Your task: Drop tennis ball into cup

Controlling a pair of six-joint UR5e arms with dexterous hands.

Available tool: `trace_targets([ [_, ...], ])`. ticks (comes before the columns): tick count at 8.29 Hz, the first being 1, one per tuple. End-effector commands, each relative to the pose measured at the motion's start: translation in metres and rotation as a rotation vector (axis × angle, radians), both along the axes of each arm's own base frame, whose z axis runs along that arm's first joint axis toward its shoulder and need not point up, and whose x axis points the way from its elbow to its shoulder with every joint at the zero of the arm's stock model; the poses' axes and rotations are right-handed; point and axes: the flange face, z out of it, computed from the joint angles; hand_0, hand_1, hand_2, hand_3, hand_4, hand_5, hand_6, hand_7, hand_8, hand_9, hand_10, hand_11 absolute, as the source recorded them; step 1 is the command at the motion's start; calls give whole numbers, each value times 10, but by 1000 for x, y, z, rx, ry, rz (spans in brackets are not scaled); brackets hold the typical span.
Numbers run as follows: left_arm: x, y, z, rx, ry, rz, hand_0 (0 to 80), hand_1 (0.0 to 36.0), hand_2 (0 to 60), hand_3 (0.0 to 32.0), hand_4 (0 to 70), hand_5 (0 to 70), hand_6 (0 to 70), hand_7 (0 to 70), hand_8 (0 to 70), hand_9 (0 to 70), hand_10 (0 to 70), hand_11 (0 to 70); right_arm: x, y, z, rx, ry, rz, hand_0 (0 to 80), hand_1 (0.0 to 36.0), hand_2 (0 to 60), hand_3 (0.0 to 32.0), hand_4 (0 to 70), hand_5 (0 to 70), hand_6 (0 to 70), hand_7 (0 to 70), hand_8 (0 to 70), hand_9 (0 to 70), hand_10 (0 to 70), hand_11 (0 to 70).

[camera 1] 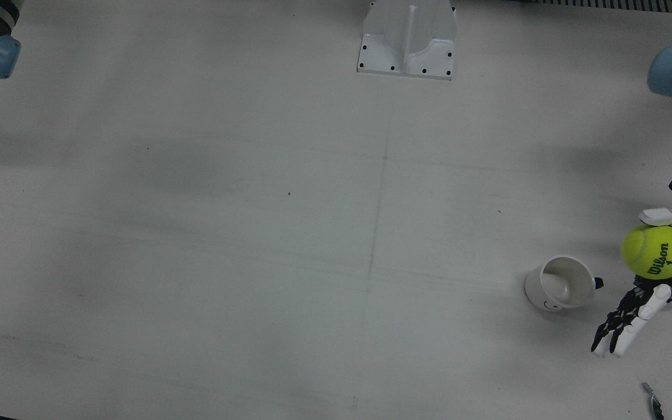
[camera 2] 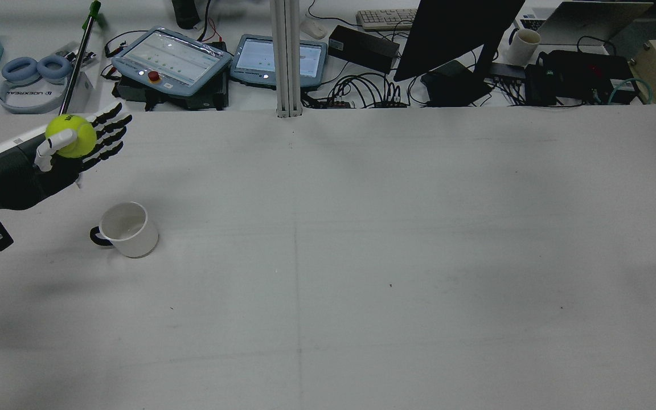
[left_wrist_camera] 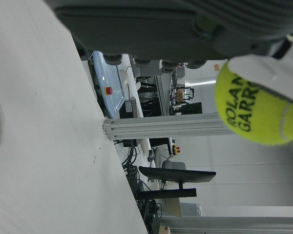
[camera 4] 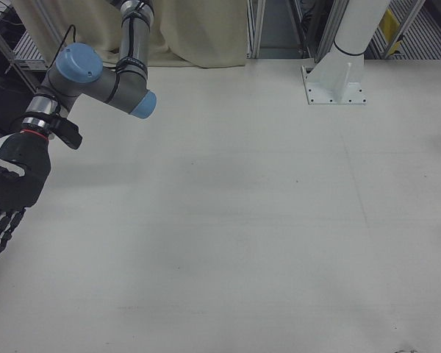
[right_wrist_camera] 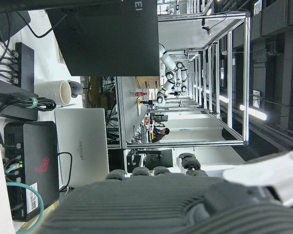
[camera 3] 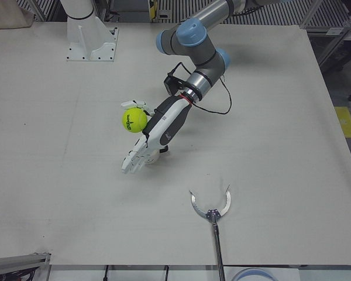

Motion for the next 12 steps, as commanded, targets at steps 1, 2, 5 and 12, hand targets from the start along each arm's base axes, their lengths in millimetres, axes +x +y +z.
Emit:
trace_targets([
  [1, 1, -3, 3, 13, 14, -1, 0, 0, 242, 58, 0, 0, 0, 57, 0, 0, 0, 0, -1, 0, 0, 0, 0, -1, 0, 0, 0, 0, 0, 0, 0, 0, 0, 0, 0, 0],
  [2, 1, -3, 3, 13, 14, -1, 0, 0, 242, 58, 0, 0, 0, 62, 0, 0, 0, 0, -1, 0, 0, 0, 0, -1, 0, 0, 0, 0, 0, 0, 0, 0, 0, 0, 0, 0],
  [5, 1, -3, 3, 12, 15, 0, 0, 0, 242, 66, 0, 0, 0, 76, 0, 1, 0, 0, 0, 0, 0, 0, 0, 0, 0, 0, 0, 0, 0, 0, 0, 0, 0, 0, 0, 0],
  [12, -120, -39, 14, -38, -27, -211, 0, 0, 316, 92, 0, 0, 0, 89, 0, 3, 0, 0, -1, 0, 0, 0, 0, -1, 0, 0, 0, 0, 0, 0, 0, 0, 0, 0, 0, 0],
])
